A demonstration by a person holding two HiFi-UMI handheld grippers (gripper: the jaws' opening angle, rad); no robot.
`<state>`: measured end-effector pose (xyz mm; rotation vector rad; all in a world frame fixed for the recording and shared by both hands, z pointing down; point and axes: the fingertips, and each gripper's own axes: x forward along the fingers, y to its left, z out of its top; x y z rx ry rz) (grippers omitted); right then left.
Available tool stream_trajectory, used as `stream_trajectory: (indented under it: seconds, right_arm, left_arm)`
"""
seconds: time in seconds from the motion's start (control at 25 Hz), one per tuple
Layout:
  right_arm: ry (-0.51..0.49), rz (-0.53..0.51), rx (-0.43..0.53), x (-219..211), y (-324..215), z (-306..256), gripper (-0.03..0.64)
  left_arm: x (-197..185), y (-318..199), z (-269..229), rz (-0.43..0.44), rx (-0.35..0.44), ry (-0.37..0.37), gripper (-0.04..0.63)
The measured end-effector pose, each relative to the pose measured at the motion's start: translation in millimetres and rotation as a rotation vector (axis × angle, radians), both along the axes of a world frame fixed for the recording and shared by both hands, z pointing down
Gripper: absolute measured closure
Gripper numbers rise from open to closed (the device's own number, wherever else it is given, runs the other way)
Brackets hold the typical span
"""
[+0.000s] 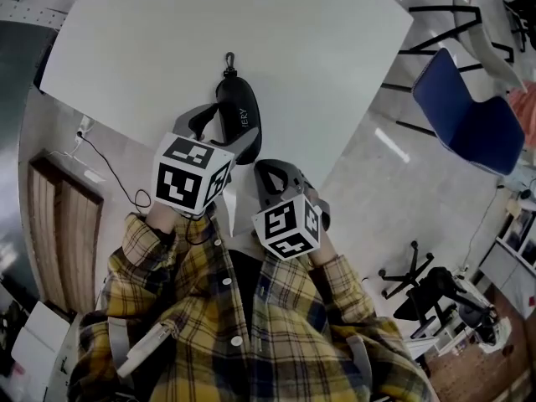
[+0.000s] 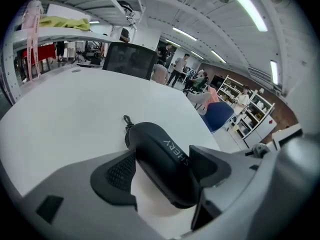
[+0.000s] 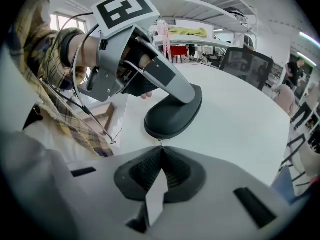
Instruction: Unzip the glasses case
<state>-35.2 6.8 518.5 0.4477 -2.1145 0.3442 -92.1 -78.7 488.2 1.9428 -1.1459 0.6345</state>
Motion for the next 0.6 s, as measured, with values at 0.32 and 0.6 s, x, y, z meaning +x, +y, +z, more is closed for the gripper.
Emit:
stream_trajectory:
  seconds: [0.32,0.6]
  right_arm:
    - [0.040,-0.089,0.048,12.8,-29.0,1.3,0.618]
    - [0.049,-0.203,0.097,0.9,-73.2,-2.7,0.618]
  left_arm:
    - [3.5,-2.1,0.7,0.003,-0.011,0.026,0.258]
    - [3.6,-0.8,-1.1,0.008,-0.011,0.038,0.259]
